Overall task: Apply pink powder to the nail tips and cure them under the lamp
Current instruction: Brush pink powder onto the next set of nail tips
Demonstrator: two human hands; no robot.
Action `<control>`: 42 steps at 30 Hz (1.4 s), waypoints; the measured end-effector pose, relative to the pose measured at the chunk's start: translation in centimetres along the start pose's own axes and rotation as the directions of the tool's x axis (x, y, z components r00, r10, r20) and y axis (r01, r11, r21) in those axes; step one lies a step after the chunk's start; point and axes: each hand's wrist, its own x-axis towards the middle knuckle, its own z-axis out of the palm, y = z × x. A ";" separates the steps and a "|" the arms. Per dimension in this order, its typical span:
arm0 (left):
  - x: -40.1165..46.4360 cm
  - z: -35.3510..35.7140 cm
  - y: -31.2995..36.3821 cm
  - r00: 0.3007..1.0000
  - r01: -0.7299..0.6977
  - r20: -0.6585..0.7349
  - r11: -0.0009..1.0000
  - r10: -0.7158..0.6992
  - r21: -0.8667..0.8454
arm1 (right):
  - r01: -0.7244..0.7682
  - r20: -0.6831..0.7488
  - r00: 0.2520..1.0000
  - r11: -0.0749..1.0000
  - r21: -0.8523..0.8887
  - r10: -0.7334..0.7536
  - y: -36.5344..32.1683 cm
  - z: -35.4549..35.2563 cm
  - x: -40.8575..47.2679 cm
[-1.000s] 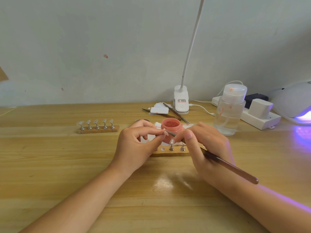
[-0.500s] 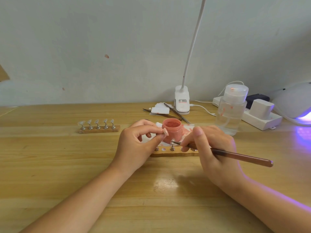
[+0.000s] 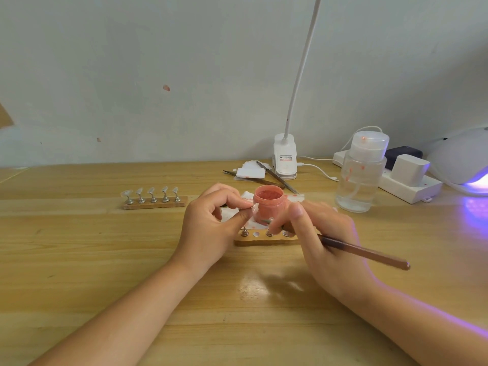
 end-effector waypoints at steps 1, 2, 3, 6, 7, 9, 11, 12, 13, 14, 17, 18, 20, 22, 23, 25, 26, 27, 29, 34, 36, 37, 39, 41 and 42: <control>0.0 0.0 0.0 1.000 0.003 -0.003 1.000 -0.003 -0.002 | 0.005 -0.005 1.000 1.000 0.014 -0.005 0.0 -0.1 -0.1; 0.0 0.1 0.0 1.000 0.002 -0.004 1.000 -0.002 -0.001 | 0.000 -0.016 1.000 1.000 0.027 0.000 0.0 -0.1 -0.1; 0.0 0.1 0.0 1.000 -0.001 -0.004 1.000 0.001 0.002 | -0.014 -0.027 1.000 0.999 0.037 0.015 0.0 -0.1 -0.1; 0.1 0.0 0.0 1.000 -0.018 -0.001 1.000 0.018 0.013 | -0.062 -0.018 0.998 0.998 0.020 0.063 0.0 0.0 0.1; 0.0 0.0 0.0 1.000 -0.021 0.002 1.000 0.021 0.016 | -0.065 -0.001 0.998 0.998 0.028 0.065 0.0 0.1 0.1; 0.0 0.0 0.0 1.000 -0.013 0.002 1.000 0.013 0.015 | -0.056 0.004 0.998 0.997 0.061 0.056 -0.1 0.1 0.0; 0.1 0.0 0.0 1.000 -0.012 0.002 1.000 0.012 0.021 | -0.053 -0.031 0.998 0.996 0.074 0.055 -0.1 0.0 0.0; 0.1 0.1 0.0 1.000 -0.015 0.004 1.000 0.015 0.024 | -0.059 -0.043 0.997 0.996 0.070 0.063 -0.1 0.1 0.0; 0.1 0.1 0.0 1.000 -0.019 0.004 1.000 0.018 0.024 | -0.069 -0.045 0.996 0.996 0.056 0.072 -0.1 0.1 0.0; 0.1 0.1 0.0 1.000 -0.021 0.005 1.000 0.021 0.023 | -0.075 -0.035 0.997 0.997 0.036 0.076 0.0 0.2 0.0; 0.1 0.1 0.0 1.000 -0.026 0.007 0.999 0.026 0.022 | -0.069 -0.003 0.998 0.997 0.041 0.069 -0.1 0.3 0.0; 0.1 0.1 0.0 1.000 -0.023 0.003 1.000 0.023 0.021 | -0.073 -0.007 0.997 0.996 0.060 0.073 -0.2 0.3 -0.1; 0.1 0.1 0.0 1.000 -0.020 -0.001 1.000 0.020 0.023 | -0.066 -0.029 0.997 0.995 0.075 0.069 -0.2 0.2 0.0; 0.1 0.1 0.0 1.000 -0.026 0.000 0.999 0.026 0.029 | -0.077 -0.021 0.997 0.995 0.064 0.078 -0.1 0.3 0.1; 0.1 0.1 0.0 1.000 -0.028 0.000 0.999 0.028 0.030 | -0.086 -0.003 0.996 0.994 0.062 0.086 -0.1 0.3 0.1; 0.1 0.0 0.0 1.000 -0.030 -0.001 0.999 0.030 0.032 | -0.096 0.027 0.995 0.992 0.080 0.094 -0.1 0.3 0.0; 0.1 0.0 0.0 1.000 -0.026 -0.006 0.999 0.026 0.033 | -0.098 0.030 0.995 0.990 0.099 0.095 -0.2 0.2 -0.1; 0.1 0.1 0.1 1.000 -0.021 -0.010 0.999 0.022 0.033 | -0.098 0.022 0.995 0.988 0.117 0.096 -0.2 0.2 -0.1; 0.1 0.1 0.1 1.000 -0.014 -0.019 0.999 0.014 0.031 | -0.096 -0.018 0.995 0.984 0.152 0.100 -0.3 0.0 -0.1; 0.0 0.1 0.1 1.000 0.001 -0.023 1.000 -0.001 0.002 | -0.062 -0.080 0.994 0.989 0.132 0.073 -0.8 -0.1 0.2; 0.0 0.1 0.1 0.999 0.015 -0.028 1.000 -0.015 0.005 | -0.045 -0.064 0.997 0.995 0.086 0.051 -0.8 -0.1 0.2; 0.0 0.1 0.1 0.999 0.023 -0.032 1.000 -0.023 0.001 | -0.021 -0.050 0.998 0.999 0.050 0.024 -0.7 -0.1 0.2; 0.1 0.1 0.2 0.999 0.026 -0.033 1.000 -0.026 -0.008 | 0.037 -0.008 0.999 0.998 -0.049 -0.037 -0.5 0.0 0.1; 0.1 0.2 0.2 0.999 0.022 -0.031 1.000 -0.022 -0.007 | 0.079 0.008 0.997 0.989 -0.126 -0.078 -0.2 0.0 0.0; 0.1 0.2 0.2 0.999 0.024 -0.033 1.000 -0.024 -0.005 | 0.084 -0.001 0.996 0.985 -0.148 -0.085 -0.1 0.0 -0.1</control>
